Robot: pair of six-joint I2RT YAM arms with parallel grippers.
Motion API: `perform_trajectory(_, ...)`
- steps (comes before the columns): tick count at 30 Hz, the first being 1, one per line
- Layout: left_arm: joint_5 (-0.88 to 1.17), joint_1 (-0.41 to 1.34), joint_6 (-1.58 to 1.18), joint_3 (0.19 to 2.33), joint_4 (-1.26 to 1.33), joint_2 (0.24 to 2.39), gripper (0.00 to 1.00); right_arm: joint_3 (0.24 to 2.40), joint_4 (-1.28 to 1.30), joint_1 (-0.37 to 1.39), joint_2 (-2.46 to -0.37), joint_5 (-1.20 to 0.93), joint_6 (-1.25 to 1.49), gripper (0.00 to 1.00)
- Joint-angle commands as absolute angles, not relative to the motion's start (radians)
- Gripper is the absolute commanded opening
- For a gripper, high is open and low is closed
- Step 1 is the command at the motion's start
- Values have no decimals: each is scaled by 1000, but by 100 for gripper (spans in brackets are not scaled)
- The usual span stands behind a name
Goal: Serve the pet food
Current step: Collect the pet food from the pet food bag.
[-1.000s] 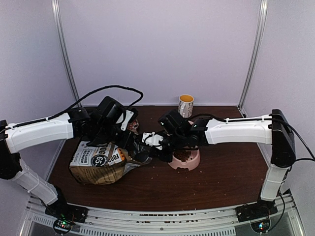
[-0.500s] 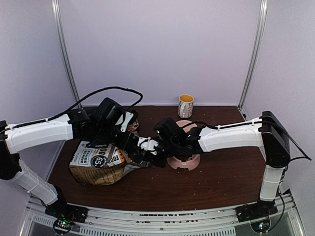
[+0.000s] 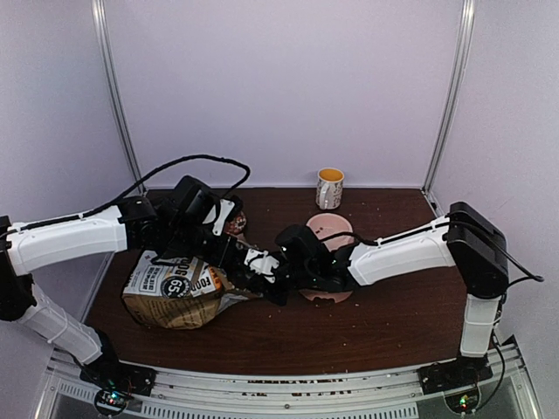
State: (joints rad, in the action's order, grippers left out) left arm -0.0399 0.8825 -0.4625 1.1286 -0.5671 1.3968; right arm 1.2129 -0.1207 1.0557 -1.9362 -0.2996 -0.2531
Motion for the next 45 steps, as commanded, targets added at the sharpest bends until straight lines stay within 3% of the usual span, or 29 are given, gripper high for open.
perform_trajectory(1,-14,891,-483,1124,-460,1334,0,1175,-251,1069,-1951,-316,-219,0)
perform_trajectory(17,-105,891,-505,1025,-395,1276,0,984,-461,1069,-1793,-196,-216,0)
perform_trajectory(45,-196,890,-504,1014,-346,1256,0,898,-575,1069,-1675,-73,-232,0)
